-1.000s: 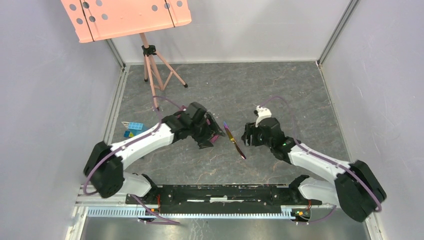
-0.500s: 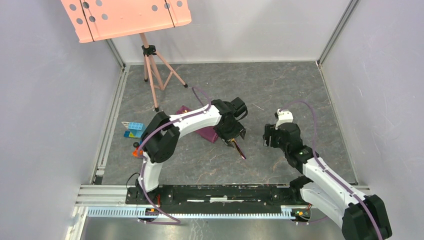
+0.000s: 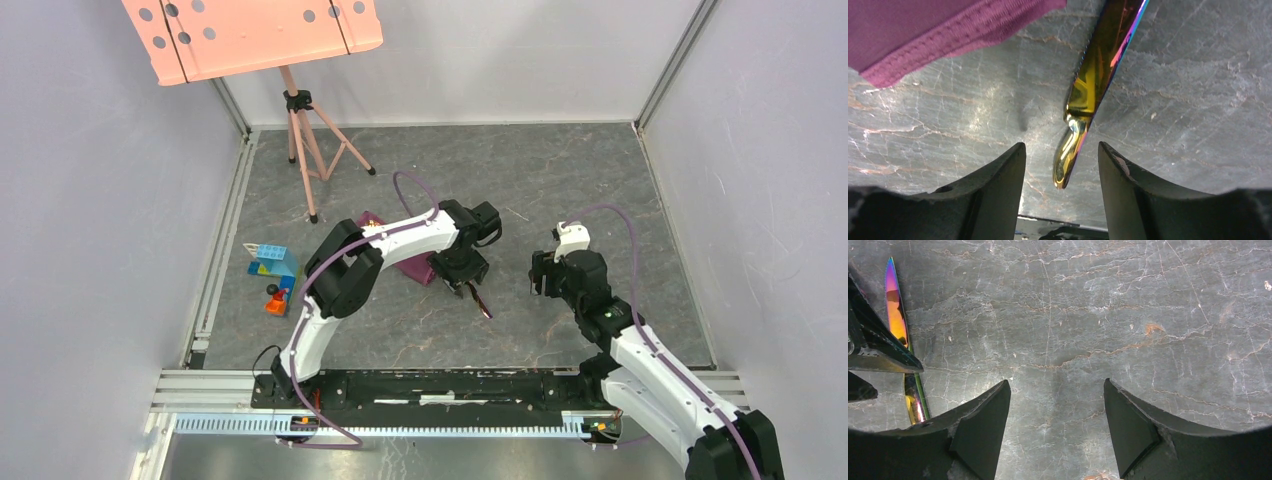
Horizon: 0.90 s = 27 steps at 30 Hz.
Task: Fold the napkin into a case and place the utensils inside
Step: Pick up the knife from the center of the board.
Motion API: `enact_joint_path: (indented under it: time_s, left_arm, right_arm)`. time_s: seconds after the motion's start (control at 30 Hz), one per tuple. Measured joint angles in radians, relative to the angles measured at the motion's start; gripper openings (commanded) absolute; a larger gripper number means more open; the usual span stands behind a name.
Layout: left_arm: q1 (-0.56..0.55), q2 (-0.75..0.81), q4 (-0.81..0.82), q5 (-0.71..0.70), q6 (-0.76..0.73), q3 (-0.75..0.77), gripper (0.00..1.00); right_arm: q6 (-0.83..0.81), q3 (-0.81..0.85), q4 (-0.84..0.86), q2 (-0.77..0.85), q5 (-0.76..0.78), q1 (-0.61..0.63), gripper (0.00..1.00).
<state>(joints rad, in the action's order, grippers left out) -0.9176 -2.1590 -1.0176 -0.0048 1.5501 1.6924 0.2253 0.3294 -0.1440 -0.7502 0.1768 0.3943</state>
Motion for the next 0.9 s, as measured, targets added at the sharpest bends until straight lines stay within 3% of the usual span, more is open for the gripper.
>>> enact_joint_path:
  time_s: [0.1,0.33,0.63,0.7,0.9]
  left_arm:
    - [0.0,-0.018,-0.014,-0.022,0.002,0.012,0.5]
    - [-0.001,-0.068,-0.071,-0.041,0.009,0.071,0.45]
    - [-0.001,-0.095,-0.092,-0.046,0.034,0.111,0.15]
    - [-0.004,-0.097,-0.092,-0.049,0.026,0.116,0.02]
    - [-0.039,-0.094,-0.065,-0.108,-0.081,0.124,0.02]
  right_arm:
    - [-0.005,-0.007,-0.001,0.009,0.0,-0.001,0.75]
    - [-0.006,-0.013,-0.008,0.041,0.0,-0.002,0.75]
    - [-0.006,-0.014,-0.01,0.089,0.001,-0.002,0.77]
    - [-0.005,-0.014,-0.013,0.095,0.001,-0.002,0.78]
    - [0.005,-0.014,-0.037,0.097,0.037,-0.002,0.81]
